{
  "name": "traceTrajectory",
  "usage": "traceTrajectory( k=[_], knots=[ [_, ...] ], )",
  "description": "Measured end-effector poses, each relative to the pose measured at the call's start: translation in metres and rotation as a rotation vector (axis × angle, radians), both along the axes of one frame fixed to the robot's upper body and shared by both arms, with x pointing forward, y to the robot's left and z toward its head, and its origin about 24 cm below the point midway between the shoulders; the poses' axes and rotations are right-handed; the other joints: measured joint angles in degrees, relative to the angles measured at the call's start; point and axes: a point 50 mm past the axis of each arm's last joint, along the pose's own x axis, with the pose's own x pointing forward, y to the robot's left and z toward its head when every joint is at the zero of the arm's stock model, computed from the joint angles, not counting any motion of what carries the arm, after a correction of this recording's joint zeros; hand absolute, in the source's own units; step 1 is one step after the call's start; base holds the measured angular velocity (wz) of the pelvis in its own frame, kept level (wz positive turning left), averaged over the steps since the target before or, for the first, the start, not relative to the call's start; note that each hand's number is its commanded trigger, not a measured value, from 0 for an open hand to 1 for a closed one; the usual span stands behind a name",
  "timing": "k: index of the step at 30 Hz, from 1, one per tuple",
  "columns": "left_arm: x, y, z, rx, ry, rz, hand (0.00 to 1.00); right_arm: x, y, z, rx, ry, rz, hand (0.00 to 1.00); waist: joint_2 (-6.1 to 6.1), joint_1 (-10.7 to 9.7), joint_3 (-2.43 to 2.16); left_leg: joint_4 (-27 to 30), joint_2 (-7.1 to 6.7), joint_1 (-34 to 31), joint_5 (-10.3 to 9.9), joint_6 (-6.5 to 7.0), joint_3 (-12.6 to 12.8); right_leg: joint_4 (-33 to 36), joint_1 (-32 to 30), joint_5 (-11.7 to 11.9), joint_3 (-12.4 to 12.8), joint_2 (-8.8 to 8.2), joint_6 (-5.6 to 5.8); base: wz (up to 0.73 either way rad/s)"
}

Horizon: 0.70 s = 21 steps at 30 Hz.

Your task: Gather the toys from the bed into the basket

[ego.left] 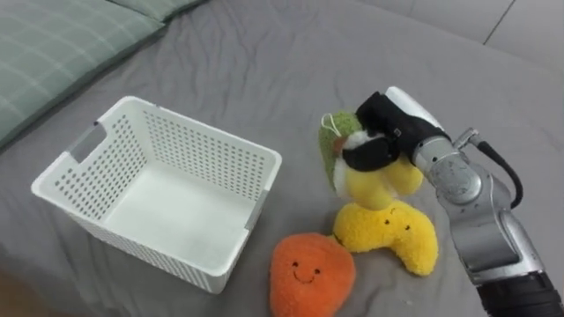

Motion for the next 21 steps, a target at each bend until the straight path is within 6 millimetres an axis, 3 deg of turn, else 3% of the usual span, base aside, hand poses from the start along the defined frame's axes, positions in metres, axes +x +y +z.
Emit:
traceTrajectory(
  k=[8,14,21],
  knots=[
    [0.024,0.000,0.005,0.009,-0.064,-0.041,0.00,0.005,0.021,0.004,-0.031,0.005,0.065,1.00,0.05,3.89,0.05,1.71,-0.71,-2.07,0.47,-0.29,-3.05,0.04,-0.26,-0.03,-0.93,0.00,0.05,0.21],
    [0.028,-0.001,0.006,-0.003,-0.070,-0.044,0.00,0.011,0.034,0.016,-0.039,-0.033,0.102,1.00,-1.10,4.55,-0.02,2.01,-1.25,-3.11,0.84,-0.39,-5.04,-0.03,-0.25,-0.04,-1.05,0.04,0.07,0.17],
    [0.034,-0.001,0.006,-0.017,-0.081,-0.043,0.00,0.015,0.035,0.023,-0.061,-0.057,0.097,1.00,-0.99,4.39,0.15,2.96,-2.81,-4.90,1.77,-0.44,-9.16,-0.04,-0.19,-0.12,-2.64,-0.34,0.19,0.33]
  ],
)
